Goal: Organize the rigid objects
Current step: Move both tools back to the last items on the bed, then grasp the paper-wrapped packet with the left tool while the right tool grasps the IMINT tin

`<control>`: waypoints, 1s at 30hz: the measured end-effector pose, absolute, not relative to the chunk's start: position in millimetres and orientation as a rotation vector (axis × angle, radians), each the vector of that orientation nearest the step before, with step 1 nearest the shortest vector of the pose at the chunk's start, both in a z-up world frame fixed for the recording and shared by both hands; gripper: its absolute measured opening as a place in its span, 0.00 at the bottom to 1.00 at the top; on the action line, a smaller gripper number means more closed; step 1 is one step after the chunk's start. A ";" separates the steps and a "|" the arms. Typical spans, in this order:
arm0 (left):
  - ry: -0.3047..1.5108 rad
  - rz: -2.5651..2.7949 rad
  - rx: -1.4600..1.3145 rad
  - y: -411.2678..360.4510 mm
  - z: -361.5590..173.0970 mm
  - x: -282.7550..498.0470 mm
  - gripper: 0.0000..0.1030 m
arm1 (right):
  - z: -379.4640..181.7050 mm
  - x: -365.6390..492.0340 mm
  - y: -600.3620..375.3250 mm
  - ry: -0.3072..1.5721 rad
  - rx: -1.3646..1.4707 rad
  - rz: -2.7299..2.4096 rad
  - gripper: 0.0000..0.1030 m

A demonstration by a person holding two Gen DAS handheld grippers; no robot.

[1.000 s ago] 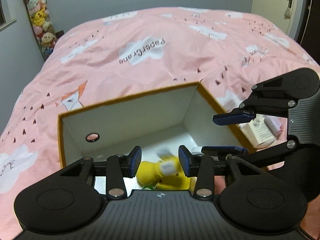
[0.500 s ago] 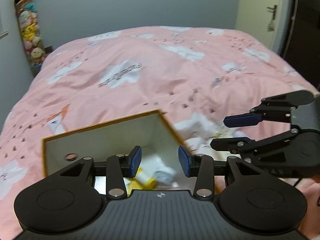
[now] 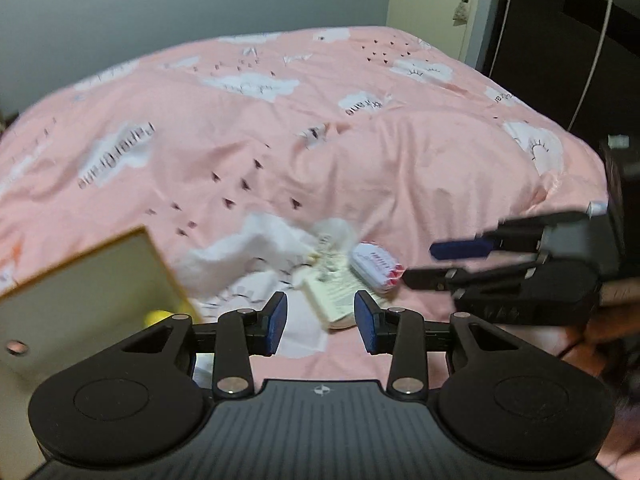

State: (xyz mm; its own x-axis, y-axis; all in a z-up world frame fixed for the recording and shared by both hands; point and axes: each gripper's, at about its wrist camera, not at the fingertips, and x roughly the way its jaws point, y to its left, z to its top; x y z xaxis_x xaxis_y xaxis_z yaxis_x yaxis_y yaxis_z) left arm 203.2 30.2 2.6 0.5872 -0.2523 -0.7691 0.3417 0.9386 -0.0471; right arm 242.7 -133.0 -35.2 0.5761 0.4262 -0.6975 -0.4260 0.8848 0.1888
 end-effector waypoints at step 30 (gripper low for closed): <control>1.110 -0.104 -0.168 3.6 -75.5 281.8 0.52 | -104.5 297.0 -153.0 0.935 0.132 0.445 0.48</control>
State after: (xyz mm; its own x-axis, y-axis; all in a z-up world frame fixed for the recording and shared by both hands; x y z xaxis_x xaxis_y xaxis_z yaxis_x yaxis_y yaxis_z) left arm 281.8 3.6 -75.5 0.4416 -0.1670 -0.8815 -0.0009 0.9824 -0.1865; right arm 297.0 -153.0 -104.5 0.5105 0.4248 -0.7476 -0.3125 0.9017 0.2989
